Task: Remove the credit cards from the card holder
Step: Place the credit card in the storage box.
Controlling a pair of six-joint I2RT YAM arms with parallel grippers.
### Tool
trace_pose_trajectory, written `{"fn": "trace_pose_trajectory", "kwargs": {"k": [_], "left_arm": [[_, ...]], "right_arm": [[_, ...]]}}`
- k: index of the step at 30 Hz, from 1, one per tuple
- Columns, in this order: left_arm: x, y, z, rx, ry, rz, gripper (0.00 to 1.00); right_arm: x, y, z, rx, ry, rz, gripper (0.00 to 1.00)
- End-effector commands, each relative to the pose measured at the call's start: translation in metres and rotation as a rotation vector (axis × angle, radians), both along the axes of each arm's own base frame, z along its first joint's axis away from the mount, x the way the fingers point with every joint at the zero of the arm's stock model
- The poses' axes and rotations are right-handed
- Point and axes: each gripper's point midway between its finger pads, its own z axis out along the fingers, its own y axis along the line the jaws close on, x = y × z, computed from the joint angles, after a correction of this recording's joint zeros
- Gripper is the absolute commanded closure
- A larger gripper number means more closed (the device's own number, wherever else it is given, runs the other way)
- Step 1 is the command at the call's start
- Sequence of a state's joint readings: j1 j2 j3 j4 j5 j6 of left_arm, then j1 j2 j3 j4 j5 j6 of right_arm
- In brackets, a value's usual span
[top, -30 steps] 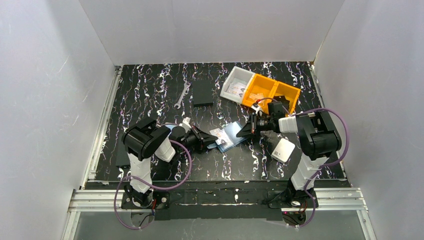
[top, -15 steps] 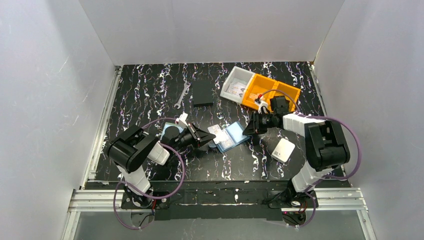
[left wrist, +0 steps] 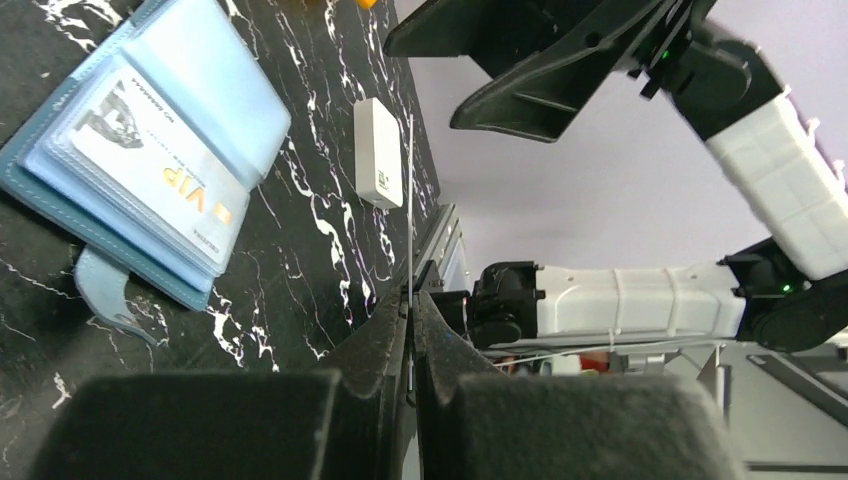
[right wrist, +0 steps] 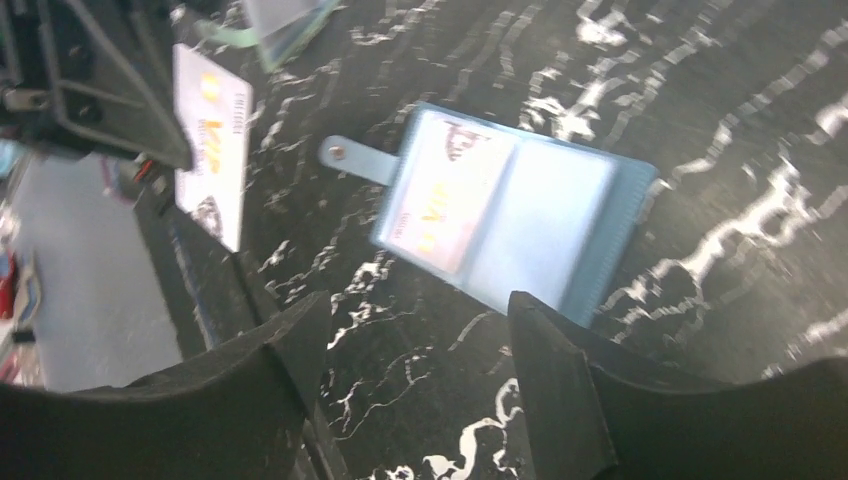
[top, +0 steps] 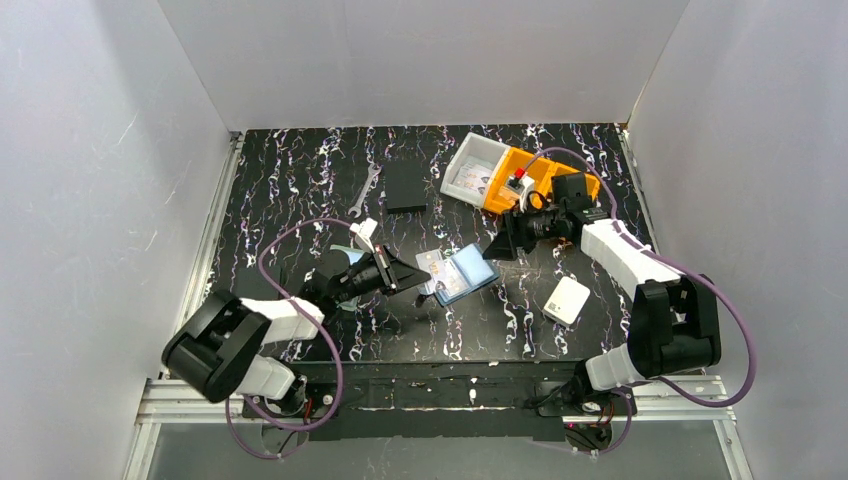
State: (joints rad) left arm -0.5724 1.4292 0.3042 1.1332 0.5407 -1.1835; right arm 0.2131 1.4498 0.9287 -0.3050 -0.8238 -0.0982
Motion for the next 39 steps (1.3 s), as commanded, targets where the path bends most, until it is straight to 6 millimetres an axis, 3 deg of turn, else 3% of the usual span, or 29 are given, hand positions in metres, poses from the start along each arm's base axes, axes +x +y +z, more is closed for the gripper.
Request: {"fn": "trace_pose_trajectory", "kwargs": {"k": [1, 11, 23, 35, 36, 39], "left_arm": [[-0.011, -0.003, 0.013, 0.081, -0.141, -0.059, 1.0], [-0.019, -0.023, 0.057, 0.063, -0.354, -0.066, 1.0], [-0.024, -0.027, 0.092, 0.007, -0.435, -0.037, 1.0], [-0.019, -0.018, 0.1, -0.027, -0.455, 0.039, 1.0], [-0.019, -0.018, 0.101, -0.03, -0.456, 0.045, 1.0], [-0.018, -0.016, 0.1, -0.03, -0.453, 0.06, 1.0]], "right_arm": [[-0.038, 0.021, 0.045, 0.118, -0.072, 0.265, 0.23], [-0.085, 0.063, 0.077, 0.243, -0.004, 0.468, 0.2], [-0.081, 0.082, 0.116, 0.372, 0.075, 0.406, 0.26], [-0.095, 0.089, 0.124, 0.418, 0.127, 0.446, 0.53], [-0.095, 0.09, 0.125, 0.421, 0.129, 0.45, 0.59], [-0.095, 0.091, 0.126, 0.427, 0.124, 0.459, 0.87]]}}
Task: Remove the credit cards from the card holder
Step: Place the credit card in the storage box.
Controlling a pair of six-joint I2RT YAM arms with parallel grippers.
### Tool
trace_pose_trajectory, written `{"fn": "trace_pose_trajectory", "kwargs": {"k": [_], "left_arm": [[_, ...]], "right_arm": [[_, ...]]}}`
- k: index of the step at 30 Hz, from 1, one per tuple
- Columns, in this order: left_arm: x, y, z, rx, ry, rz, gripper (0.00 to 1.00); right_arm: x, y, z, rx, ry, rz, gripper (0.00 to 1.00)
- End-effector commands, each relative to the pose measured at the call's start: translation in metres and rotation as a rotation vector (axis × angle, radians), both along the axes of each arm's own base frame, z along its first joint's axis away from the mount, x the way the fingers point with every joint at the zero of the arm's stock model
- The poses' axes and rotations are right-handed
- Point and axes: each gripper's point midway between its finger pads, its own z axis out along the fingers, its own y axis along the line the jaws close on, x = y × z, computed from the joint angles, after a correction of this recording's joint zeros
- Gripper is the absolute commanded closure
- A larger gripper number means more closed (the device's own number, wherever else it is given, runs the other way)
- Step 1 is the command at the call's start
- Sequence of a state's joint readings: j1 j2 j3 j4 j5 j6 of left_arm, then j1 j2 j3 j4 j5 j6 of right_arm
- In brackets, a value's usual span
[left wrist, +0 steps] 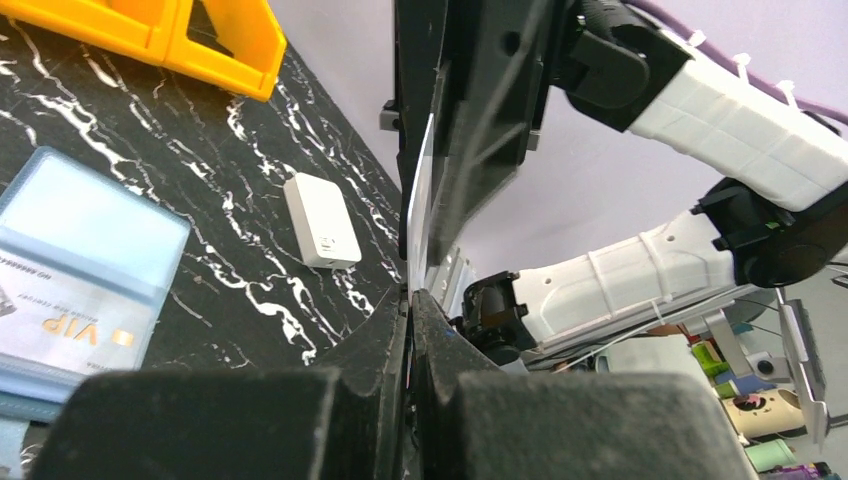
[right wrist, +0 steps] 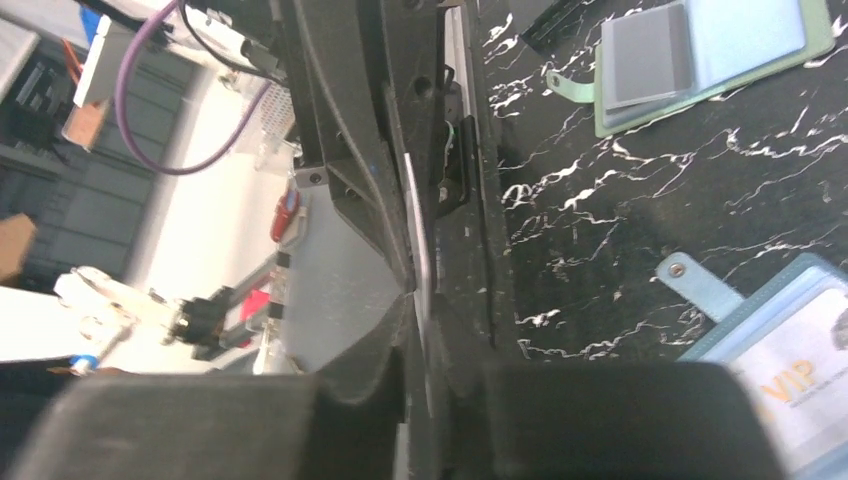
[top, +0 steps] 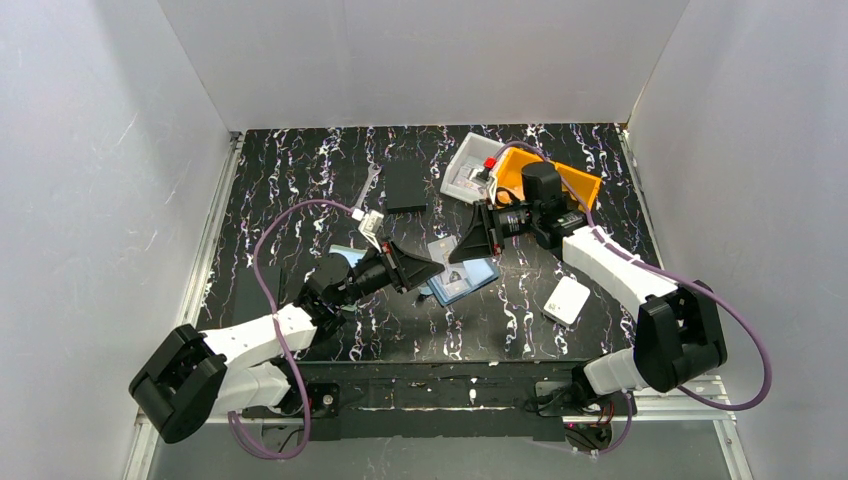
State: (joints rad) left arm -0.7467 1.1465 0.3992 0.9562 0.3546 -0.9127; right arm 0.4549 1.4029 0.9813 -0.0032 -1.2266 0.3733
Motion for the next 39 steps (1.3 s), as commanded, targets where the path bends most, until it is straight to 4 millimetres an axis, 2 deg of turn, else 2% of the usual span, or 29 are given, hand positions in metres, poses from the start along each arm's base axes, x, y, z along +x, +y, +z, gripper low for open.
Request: {"fn": "trace_pose_trajectory", "kwargs": {"k": [1, 2, 5, 9, 11, 13, 14, 19, 25, 27, 31, 34, 39], "left_arm": [[0.003, 0.007, 0.015, -0.044, -0.051, 0.049, 1.0], [0.003, 0.008, 0.014, -0.044, -0.045, 0.057, 0.94], [0.006, 0.017, 0.006, -0.044, -0.018, 0.107, 0.73], [0.008, 0.045, -0.014, -0.026, -0.003, 0.232, 0.46], [0.006, 0.059, -0.018, -0.017, -0.011, 0.274, 0.28], [0.004, 0.071, -0.023, 0.01, -0.001, 0.309, 0.06], [0.002, 0.075, -0.025, 0.029, 0.005, 0.32, 0.02], [-0.012, 0.085, -0.035, 0.079, 0.012, 0.284, 0.02], [-0.02, 0.094, -0.055, 0.11, 0.042, 0.287, 0.02], [-0.022, 0.094, -0.057, 0.134, 0.036, 0.28, 0.02], [-0.023, 0.094, -0.056, 0.16, 0.029, 0.27, 0.02], [-0.023, 0.095, -0.062, 0.17, 0.04, 0.274, 0.02], [-0.023, 0.097, -0.067, 0.176, 0.048, 0.281, 0.02]], "right_arm": [[-0.007, 0.001, 0.016, 0.052, -0.045, 0.04, 0.94], [-0.006, 0.002, 0.017, 0.052, -0.054, 0.036, 0.99], [0.002, 0.001, 0.01, 0.004, -0.114, -0.004, 0.99], [0.025, -0.011, -0.009, -0.184, -0.32, -0.03, 0.99], [0.043, -0.019, -0.014, -0.286, -0.43, -0.039, 0.99], [0.071, -0.03, -0.019, -0.403, -0.559, -0.087, 0.99], [0.083, -0.034, -0.02, -0.447, -0.617, -0.103, 0.99], [0.148, -0.056, -0.018, -0.664, -0.87, -0.184, 0.99], [0.22, -0.063, -0.01, -0.836, -1.011, -0.247, 0.99], [0.246, -0.063, -0.024, -0.899, -1.035, -0.24, 0.99], [0.278, -0.055, -0.034, -0.937, -1.073, -0.226, 0.97], [0.302, -0.052, -0.057, -0.992, -1.081, -0.199, 0.96], [0.316, -0.047, -0.077, -1.004, -1.087, -0.168, 0.96]]}}
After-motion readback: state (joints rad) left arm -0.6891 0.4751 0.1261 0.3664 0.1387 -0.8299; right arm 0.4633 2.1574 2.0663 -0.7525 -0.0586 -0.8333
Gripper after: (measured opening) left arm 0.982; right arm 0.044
